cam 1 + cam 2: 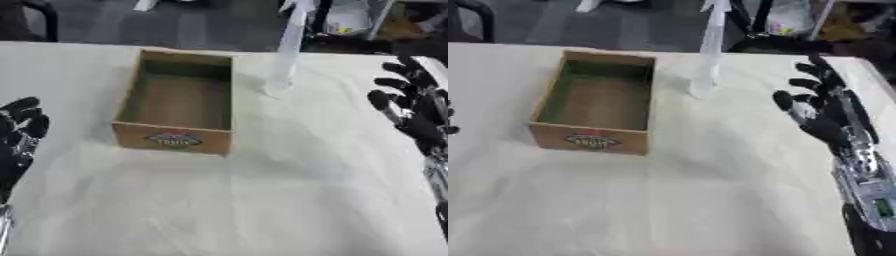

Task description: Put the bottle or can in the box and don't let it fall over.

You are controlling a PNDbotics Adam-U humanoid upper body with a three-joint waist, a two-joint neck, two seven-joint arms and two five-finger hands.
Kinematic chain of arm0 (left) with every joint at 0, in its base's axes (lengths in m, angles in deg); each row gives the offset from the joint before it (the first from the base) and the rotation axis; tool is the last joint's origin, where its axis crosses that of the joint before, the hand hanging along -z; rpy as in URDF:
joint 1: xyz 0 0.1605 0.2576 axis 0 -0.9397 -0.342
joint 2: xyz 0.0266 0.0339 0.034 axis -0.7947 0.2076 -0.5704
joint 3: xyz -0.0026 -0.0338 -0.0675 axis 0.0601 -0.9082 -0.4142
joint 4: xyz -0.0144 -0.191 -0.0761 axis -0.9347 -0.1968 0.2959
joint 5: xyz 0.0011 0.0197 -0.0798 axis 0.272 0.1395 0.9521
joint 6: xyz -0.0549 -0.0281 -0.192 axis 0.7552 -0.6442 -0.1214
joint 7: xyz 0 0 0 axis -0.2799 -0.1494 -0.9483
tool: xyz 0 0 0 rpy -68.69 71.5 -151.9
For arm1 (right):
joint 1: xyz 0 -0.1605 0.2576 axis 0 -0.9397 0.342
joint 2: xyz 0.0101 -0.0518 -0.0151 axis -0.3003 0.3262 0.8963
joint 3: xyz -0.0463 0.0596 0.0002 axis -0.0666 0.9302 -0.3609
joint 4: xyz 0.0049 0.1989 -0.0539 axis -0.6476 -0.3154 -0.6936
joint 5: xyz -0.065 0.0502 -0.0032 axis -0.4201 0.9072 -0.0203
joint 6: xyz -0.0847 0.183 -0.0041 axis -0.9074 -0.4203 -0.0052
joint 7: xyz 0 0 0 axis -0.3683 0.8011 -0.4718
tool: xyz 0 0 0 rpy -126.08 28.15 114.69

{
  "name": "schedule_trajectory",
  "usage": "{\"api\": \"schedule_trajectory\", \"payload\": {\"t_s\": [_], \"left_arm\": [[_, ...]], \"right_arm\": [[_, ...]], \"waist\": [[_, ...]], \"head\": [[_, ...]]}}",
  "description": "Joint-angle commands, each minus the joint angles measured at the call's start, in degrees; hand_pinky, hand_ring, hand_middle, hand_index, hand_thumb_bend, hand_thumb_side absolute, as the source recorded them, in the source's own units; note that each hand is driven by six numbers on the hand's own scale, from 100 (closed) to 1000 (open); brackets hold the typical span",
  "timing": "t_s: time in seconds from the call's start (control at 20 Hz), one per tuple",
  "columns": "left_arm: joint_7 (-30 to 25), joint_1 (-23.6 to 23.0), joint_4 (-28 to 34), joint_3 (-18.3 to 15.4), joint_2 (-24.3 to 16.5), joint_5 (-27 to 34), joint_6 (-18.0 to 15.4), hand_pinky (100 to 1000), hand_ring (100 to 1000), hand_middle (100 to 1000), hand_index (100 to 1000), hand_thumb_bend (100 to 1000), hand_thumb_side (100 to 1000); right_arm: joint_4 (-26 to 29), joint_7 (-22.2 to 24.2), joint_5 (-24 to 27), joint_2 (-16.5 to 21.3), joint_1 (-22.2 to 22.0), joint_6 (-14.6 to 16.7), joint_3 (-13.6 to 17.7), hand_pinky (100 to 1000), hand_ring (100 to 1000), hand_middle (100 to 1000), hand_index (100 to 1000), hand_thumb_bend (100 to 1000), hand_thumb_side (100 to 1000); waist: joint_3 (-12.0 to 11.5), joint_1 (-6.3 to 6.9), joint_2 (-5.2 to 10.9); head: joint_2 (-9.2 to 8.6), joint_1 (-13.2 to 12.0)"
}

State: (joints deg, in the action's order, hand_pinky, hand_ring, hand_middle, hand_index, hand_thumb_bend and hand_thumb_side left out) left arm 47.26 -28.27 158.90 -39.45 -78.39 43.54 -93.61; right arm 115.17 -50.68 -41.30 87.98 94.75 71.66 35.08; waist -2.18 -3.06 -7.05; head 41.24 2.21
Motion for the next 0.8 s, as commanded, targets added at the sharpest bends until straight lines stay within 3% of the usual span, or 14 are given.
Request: {"api": "schedule_trajectory", "payload": {"t_s": [0.05,0.4,0.8], "left_arm": [[-0.3,0.3,0.7,0.2,-0.6,0.3,-0.1,709,826,774,816,674,736],[-0.8,0.2,0.5,0.6,-0.2,0.4,-0.1,708,826,774,816,672,736],[-1.4,0.5,0.5,1.2,0.0,0.5,-0.2,707,827,774,816,668,737]], "right_arm": [[-3.5,1.3,-0.1,3.0,3.9,0.3,-1.2,677,844,910,1000,665,470],[-16.4,1.6,-4.5,1.2,14.3,1.2,-2.0,708,898,937,1000,674,461],[-28.7,-1.7,-11.8,-2.3,22.9,3.2,-0.1,728,925,955,1000,652,474]], "waist": [[-0.1,0.24,1.17],[-0.6,0.22,1.38],[-2.5,0.30,1.16]], "head": [[0.12,0.4],[-0.46,1.7],[-1.71,3.6]]}}
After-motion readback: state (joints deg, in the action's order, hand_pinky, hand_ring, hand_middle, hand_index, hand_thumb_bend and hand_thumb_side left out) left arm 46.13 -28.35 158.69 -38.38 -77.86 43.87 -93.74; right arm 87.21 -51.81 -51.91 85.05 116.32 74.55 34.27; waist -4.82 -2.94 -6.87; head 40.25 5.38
